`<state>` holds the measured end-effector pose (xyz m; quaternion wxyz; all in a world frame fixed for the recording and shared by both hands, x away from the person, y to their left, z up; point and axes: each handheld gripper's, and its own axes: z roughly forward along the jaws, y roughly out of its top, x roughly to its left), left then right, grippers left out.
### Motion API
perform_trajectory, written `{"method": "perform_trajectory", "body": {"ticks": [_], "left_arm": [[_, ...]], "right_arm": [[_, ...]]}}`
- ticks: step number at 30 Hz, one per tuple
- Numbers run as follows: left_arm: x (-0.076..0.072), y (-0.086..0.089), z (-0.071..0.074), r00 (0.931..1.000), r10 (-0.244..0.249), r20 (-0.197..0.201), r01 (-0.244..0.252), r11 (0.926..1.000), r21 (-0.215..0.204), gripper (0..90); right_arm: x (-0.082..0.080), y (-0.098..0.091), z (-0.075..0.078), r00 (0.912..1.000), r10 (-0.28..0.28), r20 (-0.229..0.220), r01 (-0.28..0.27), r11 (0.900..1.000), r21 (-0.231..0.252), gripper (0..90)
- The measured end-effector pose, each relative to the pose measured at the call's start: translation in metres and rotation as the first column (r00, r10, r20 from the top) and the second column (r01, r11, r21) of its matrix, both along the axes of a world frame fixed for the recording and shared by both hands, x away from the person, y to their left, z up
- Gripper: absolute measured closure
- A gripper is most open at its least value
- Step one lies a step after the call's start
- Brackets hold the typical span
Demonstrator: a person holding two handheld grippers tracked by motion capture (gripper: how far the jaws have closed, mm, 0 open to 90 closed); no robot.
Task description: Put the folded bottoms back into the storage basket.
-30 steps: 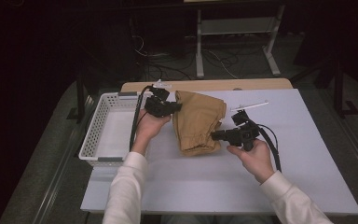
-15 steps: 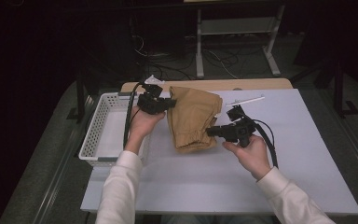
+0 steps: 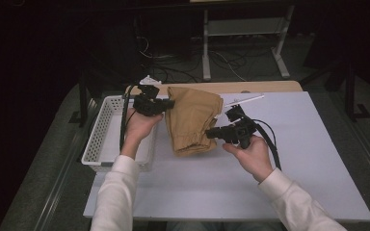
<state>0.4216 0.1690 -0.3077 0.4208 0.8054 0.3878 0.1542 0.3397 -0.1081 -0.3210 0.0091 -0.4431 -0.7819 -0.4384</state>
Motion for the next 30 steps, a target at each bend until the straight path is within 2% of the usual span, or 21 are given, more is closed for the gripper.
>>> {"method": "perform_trajectory", "body": {"ticks": [30], "left_arm": [[-0.011,0.053,0.012,0.9981,0.056,0.024,-0.056,0.9982,-0.024,82.8]], "right_arm": [[0.004,0.050,0.016,0.9975,0.063,0.032,-0.062,0.9977,-0.030,81.5]]}}
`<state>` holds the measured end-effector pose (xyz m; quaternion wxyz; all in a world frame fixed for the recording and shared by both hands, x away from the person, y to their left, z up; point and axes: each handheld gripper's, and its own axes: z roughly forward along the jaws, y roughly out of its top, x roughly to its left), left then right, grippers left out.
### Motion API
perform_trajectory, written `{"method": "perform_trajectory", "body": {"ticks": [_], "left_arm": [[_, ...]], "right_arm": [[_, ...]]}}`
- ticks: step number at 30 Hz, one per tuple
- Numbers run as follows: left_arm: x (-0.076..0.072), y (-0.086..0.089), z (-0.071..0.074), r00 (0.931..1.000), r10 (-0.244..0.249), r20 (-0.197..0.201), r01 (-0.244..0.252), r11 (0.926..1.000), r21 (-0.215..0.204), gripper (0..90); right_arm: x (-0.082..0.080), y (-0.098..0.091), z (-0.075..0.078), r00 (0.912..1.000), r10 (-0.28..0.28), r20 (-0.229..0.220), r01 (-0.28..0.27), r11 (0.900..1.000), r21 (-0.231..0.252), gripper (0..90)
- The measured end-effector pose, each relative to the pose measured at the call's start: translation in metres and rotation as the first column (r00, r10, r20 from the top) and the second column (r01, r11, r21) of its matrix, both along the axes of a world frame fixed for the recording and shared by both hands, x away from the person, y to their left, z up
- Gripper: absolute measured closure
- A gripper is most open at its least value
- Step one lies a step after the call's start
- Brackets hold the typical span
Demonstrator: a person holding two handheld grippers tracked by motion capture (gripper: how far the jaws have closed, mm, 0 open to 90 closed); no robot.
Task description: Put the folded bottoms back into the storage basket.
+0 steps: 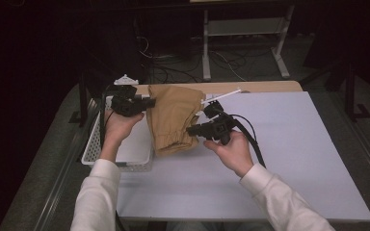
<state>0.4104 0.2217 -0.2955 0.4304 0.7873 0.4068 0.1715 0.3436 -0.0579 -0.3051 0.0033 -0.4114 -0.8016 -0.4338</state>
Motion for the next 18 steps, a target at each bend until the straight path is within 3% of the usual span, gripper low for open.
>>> {"method": "perform_trajectory", "body": {"ticks": [18], "left_arm": [[-0.006,0.036,-0.003,0.9988,0.049,-0.003,-0.049,0.9988,-0.004,82.8]], "right_arm": [[0.004,0.037,0.001,0.9992,0.040,0.008,-0.040,0.9991,-0.017,81.6]]}}
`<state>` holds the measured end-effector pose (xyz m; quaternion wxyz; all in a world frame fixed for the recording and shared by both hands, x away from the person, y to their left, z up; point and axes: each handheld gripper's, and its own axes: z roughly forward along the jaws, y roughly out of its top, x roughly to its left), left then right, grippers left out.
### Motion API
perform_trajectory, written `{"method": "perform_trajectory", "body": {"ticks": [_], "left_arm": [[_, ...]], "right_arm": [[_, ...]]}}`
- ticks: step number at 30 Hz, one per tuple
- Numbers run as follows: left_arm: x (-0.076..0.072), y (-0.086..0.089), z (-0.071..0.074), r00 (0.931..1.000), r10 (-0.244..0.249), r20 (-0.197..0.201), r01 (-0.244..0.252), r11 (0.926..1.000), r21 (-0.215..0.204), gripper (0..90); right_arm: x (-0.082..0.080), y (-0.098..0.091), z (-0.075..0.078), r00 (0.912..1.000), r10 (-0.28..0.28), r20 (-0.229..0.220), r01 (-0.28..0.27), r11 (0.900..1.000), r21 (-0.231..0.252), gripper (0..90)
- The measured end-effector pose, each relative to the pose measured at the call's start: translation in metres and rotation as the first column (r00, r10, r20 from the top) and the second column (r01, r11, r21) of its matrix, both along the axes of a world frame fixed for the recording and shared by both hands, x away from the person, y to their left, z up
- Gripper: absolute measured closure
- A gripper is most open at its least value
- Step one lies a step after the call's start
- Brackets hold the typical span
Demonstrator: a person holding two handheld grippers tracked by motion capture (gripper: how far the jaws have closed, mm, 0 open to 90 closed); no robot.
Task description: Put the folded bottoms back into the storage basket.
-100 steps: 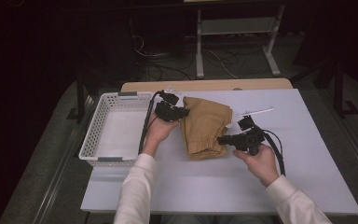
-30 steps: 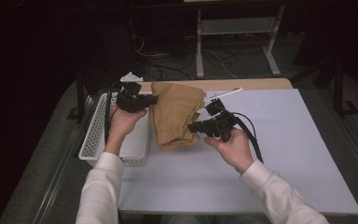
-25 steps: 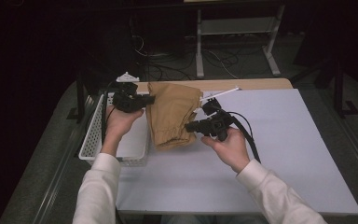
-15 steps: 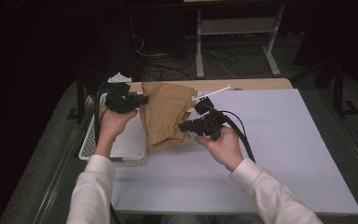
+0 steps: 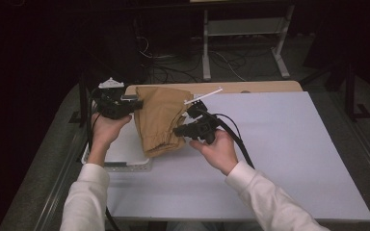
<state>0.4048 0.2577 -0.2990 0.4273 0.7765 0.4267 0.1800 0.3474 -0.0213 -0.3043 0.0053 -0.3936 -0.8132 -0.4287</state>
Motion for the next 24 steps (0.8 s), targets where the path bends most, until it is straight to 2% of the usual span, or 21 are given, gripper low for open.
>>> {"method": "perform_trajectory", "body": {"ticks": [14,24], "left_arm": [[-0.002,0.026,-0.001,0.9994,0.034,-0.002,-0.034,0.9993,-0.015,82.8],[0.000,0.044,0.004,0.9984,0.057,0.004,-0.057,0.9984,-0.001,82.8]], "right_arm": [[0.004,0.025,0.003,0.9995,0.031,0.004,-0.031,0.9995,0.000,81.6],[0.010,0.044,0.005,0.9986,0.052,0.014,-0.052,0.9987,0.002,81.6]]}}
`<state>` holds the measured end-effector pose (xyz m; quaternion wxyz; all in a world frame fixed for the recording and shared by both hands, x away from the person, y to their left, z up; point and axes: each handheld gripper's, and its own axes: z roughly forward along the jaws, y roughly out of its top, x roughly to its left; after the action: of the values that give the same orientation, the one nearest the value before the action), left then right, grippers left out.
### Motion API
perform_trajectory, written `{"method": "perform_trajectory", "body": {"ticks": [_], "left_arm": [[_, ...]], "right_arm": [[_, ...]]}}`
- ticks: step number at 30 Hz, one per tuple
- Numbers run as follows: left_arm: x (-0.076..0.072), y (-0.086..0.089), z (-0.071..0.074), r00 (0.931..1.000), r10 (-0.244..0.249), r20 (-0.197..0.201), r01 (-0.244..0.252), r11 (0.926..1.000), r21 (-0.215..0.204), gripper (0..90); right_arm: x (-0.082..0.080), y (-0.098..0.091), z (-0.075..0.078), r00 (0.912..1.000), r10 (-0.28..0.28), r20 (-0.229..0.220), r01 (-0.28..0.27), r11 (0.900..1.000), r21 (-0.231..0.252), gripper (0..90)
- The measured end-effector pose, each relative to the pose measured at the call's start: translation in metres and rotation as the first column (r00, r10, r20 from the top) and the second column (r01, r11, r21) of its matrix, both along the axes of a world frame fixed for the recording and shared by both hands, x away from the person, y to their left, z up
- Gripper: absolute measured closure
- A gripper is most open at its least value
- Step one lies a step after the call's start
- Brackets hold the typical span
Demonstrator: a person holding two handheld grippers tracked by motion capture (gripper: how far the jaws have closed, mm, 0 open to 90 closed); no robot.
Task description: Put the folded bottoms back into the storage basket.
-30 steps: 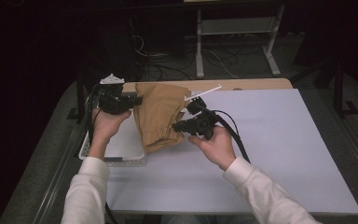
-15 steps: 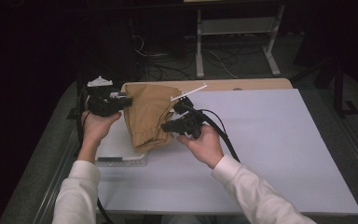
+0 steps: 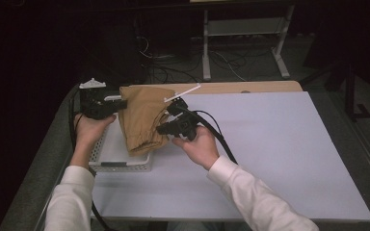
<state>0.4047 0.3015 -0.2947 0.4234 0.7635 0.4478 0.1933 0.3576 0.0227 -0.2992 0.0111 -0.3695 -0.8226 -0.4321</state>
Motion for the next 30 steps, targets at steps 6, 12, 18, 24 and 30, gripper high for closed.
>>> {"method": "perform_trajectory", "body": {"ticks": [6,12,18,24,30], "left_arm": [[0.001,0.012,0.002,0.9998,0.021,0.003,-0.021,0.9998,-0.005,83.0],[0.003,0.023,0.001,0.9994,0.036,0.000,-0.036,0.9993,-0.006,83.1],[0.004,0.034,0.000,0.9988,0.050,-0.004,-0.050,0.9988,-0.005,83.1],[0.005,0.047,-0.002,0.9977,0.067,-0.006,-0.067,0.9976,-0.015,83.1],[0.006,0.056,-0.003,0.9968,0.080,-0.004,-0.080,0.9967,-0.012,83.2]], "right_arm": [[0.004,0.012,0.004,0.9999,0.013,0.006,-0.013,0.9999,-0.002,81.6],[0.007,0.025,0.005,0.9997,0.023,0.012,-0.023,0.9997,0.000,81.6],[0.010,0.038,0.001,0.9996,0.027,0.010,-0.027,0.9996,-0.004,81.6],[0.013,0.050,0.002,0.9993,0.033,0.017,-0.033,0.9994,-0.009,81.6],[0.014,0.062,0.002,0.9989,0.040,0.023,-0.040,0.9991,-0.018,81.6]]}}
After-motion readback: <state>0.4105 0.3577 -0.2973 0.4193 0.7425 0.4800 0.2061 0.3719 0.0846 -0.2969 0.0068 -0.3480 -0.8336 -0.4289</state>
